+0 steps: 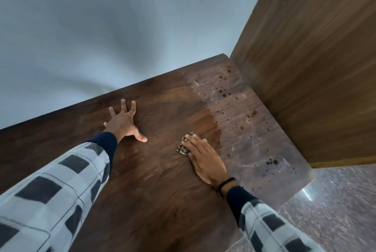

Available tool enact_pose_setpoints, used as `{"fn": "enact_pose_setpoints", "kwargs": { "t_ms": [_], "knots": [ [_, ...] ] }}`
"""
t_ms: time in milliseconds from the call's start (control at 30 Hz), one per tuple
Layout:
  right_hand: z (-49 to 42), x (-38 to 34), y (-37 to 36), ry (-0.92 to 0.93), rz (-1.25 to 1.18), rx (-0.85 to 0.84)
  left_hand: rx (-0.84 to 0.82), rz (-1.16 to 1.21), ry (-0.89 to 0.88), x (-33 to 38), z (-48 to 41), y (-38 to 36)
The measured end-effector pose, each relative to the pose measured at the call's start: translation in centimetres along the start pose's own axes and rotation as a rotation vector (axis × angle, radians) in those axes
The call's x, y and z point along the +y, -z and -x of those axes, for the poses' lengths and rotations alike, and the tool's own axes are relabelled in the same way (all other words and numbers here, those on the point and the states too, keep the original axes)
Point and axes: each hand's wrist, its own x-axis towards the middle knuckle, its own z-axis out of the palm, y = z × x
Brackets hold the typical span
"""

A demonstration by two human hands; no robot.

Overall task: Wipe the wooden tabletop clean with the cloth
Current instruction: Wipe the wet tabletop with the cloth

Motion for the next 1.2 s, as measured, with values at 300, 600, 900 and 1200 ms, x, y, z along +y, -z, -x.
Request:
{"fn": "enact_pose_setpoints", "kwargs": {
  "t_ms": [300,600,900,1200],
  "knots": [
    [0.0,-0.8,1.1,-0.075,-0.037,-0.059,-0.069,-0.192,-0.231,6.8,5.8,-5.8],
    [0.3,2.1,3.5,0.111,0.003,-0.171,-0.090,-0.172,-0.194,7.0,8.5,-9.9],
    [3.7,-1.6,1.0,-0.183,-0.028,0.025,-0.098,-0.169,-0.190,7.3,8.8,-9.6],
    [-0.1,2.1,4.3,-0.382,-0.008,0.013,-0.097,-0.170,-0.194,7.0,8.7,-9.8]
  ]
}}
